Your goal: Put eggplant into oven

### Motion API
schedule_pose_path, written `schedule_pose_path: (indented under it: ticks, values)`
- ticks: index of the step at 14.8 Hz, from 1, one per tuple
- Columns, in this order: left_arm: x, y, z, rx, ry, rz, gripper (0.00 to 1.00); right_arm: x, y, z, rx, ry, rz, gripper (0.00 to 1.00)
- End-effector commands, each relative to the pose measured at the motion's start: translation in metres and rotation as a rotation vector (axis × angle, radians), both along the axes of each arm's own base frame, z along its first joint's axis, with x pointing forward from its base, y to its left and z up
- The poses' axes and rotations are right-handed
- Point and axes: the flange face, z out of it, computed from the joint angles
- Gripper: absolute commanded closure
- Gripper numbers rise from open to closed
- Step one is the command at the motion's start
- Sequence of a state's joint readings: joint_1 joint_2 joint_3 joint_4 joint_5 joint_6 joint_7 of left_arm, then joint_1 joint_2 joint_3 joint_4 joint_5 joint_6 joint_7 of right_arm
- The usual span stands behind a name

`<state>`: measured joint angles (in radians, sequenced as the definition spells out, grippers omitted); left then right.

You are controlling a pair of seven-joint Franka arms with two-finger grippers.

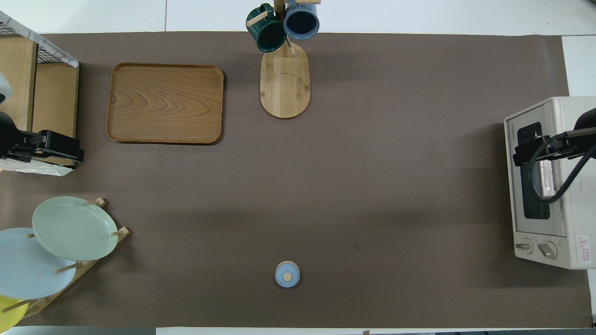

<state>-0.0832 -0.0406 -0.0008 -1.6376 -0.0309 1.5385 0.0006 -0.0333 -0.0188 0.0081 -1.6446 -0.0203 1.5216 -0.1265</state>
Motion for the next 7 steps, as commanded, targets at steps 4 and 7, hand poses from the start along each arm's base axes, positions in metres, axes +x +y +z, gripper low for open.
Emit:
schedule_pose_path:
  ticks: [4,7]
  values:
    - [-0.002,0.0034,0.0049,0.017,0.0,-0.003,0.0,0.0011,-0.0019,0.0043,-0.015,-0.006,-0.012,0.0]
    - [-0.0024,0.0034,0.0065,0.017,-0.003,-0.003,0.0,0.0009,-0.0011,0.0052,-0.015,-0.009,-0.009,0.0]
